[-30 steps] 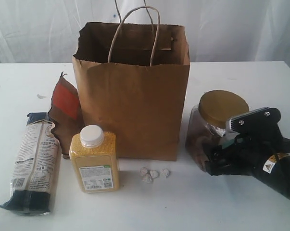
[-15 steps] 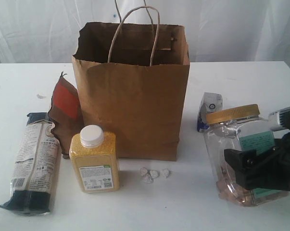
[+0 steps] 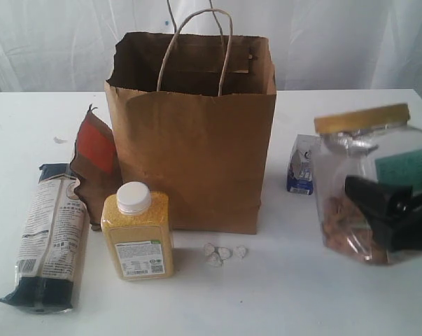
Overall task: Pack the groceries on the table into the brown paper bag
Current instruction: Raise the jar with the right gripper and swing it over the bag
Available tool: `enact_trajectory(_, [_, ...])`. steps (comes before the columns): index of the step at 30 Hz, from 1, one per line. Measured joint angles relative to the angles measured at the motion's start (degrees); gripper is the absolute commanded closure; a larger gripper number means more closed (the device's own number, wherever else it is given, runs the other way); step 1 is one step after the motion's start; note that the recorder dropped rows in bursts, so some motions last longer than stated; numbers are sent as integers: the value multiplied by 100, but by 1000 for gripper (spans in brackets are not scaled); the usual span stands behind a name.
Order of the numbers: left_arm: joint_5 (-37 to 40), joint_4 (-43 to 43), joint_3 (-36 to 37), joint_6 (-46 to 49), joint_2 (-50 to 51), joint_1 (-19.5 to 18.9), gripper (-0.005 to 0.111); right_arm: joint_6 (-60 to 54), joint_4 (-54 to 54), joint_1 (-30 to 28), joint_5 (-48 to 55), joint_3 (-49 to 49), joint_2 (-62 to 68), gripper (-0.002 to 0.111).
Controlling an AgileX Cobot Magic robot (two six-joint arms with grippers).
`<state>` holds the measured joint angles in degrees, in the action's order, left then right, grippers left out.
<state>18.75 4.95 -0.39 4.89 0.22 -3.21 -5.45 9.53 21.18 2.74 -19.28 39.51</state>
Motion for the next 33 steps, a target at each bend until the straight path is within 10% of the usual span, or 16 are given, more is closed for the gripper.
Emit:
enact_trajectory(9, [0,0,0,0,0,0,107,641,27,0,-378,-1024,0,103])
enact_trajectory(21, [0,0,0,0,0,0,107,494,27,0,2597,-3071,314,103])
enact_trajectory(33, [0,0,0,0,0,0,107,-196,701,0,3060,-5003,1777,103])
